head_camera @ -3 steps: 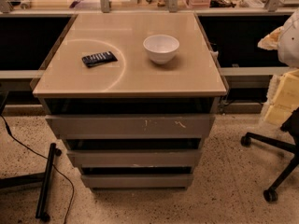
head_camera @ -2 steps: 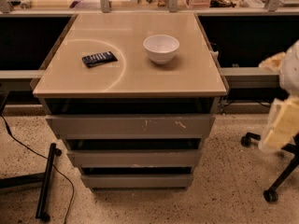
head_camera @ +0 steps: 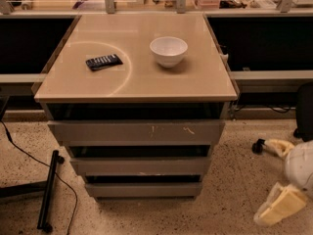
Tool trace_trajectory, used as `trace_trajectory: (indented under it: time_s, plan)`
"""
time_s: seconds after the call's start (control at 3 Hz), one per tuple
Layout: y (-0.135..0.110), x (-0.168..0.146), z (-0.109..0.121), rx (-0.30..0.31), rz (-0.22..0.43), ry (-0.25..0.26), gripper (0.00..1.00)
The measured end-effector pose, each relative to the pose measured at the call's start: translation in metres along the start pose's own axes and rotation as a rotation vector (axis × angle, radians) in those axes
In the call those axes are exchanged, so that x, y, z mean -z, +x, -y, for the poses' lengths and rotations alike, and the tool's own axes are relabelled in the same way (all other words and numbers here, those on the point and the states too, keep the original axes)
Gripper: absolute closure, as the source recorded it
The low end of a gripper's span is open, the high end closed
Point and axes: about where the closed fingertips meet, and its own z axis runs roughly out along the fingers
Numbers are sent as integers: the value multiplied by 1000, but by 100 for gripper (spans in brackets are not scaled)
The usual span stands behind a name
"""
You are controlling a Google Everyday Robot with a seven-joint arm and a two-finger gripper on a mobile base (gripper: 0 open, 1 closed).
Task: Open bottom drawer
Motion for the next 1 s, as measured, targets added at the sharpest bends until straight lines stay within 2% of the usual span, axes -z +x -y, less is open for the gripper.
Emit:
trace_trajectory:
  time_s: [0.33,0.67,1.0]
  plan:
    - [83,-94,-30,-166,17,-78,0]
    - [98,-125,-33,-202,33,-100,0]
    - [105,-125,-38,-227,53,-90,0]
